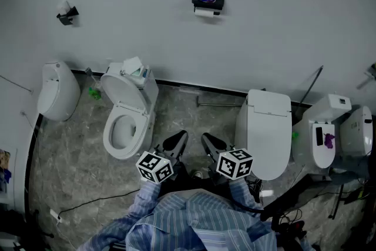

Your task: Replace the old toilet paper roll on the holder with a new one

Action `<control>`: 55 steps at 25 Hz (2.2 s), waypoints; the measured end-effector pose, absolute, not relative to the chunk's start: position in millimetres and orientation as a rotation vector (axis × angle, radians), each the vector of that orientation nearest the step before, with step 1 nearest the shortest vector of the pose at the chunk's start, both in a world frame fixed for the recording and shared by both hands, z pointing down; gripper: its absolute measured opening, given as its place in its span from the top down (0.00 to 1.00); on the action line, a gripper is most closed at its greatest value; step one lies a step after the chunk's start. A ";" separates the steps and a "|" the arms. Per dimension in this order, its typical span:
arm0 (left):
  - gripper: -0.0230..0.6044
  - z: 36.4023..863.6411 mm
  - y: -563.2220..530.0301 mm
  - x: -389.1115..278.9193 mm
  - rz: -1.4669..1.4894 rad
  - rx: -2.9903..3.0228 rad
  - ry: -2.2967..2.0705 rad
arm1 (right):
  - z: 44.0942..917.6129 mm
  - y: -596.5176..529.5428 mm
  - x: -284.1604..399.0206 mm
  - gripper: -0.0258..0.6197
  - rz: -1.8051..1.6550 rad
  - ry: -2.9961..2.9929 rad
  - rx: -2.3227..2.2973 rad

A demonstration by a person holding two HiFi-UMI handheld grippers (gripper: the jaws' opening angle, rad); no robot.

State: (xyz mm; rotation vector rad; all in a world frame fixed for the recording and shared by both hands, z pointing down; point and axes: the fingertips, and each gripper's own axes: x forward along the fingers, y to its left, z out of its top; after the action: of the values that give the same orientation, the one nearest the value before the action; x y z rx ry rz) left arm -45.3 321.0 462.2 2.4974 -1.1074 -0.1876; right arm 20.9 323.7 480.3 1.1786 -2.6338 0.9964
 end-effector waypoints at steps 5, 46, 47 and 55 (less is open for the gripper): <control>0.95 455.7 310.8 -48.1 -0.214 2.486 -1.139 | 472.7 314.5 24.7 0.92 0.980 -2.651 1.197; 0.95 473.6 262.3 -38.5 0.012 2.570 -1.146 | 491.3 268.8 38.7 0.92 1.188 -2.684 1.215; 0.95 473.4 254.8 -38.9 0.020 2.584 -1.145 | 491.1 262.0 38.9 0.92 1.182 -2.683 1.222; 0.95 462.7 172.9 -56.6 -0.001 2.645 -1.116 | 482.9 186.3 13.4 0.92 1.055 -2.664 1.219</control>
State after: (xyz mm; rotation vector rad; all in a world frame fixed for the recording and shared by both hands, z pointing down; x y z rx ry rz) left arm -56.6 172.9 462.7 2.6448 -1.1160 -0.0009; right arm 13.4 186.3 482.9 1.2193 -2.6643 1.0554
